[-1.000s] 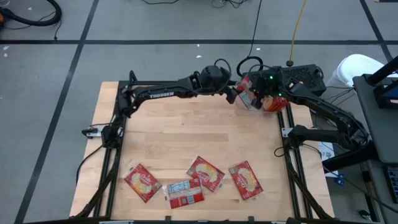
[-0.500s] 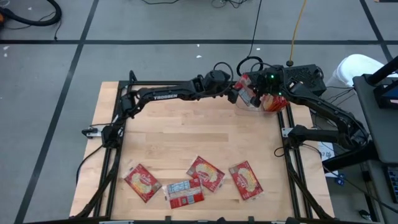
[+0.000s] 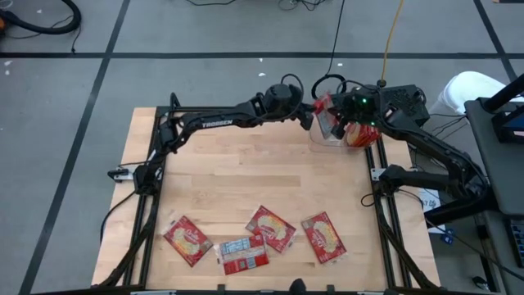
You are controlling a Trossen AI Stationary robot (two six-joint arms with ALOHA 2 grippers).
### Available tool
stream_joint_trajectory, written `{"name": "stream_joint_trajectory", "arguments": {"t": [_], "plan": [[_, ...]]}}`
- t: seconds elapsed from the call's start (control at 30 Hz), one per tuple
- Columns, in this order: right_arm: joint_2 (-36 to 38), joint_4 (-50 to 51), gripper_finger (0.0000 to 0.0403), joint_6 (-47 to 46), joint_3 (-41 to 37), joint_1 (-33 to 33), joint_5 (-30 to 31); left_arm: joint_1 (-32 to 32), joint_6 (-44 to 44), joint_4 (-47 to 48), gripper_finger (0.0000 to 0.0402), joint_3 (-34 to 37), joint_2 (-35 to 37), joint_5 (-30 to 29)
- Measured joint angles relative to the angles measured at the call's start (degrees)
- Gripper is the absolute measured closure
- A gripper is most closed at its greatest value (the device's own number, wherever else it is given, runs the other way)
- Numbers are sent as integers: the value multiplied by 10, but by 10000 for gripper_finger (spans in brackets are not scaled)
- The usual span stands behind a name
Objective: Sort popcorn bags into baskets
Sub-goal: Adjust the red popcorn bag in the transparent bin
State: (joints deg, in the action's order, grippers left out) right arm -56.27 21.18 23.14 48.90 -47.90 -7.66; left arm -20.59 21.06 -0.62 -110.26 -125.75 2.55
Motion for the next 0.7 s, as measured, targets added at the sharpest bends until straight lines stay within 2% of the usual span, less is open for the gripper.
{"name": "stream_joint_trajectory", "arguments": {"t": [0.1,0.23,0.47,0.57,0.7], "plan": [[11,0,403,-12,0,0,2,-6,2,-9,396,0,1,0],[29,-10,397,-75,0,0,0,-14,-16,-7,398,0,18,2],[51,-41,334,-242,35,0,0,-35,-70,21,400,0,82,-2],[43,-59,306,-348,80,0,1,-43,-112,82,400,0,122,-22],[-2,-55,278,-599,158,0,-2,-44,-200,173,400,0,179,-80]]}}
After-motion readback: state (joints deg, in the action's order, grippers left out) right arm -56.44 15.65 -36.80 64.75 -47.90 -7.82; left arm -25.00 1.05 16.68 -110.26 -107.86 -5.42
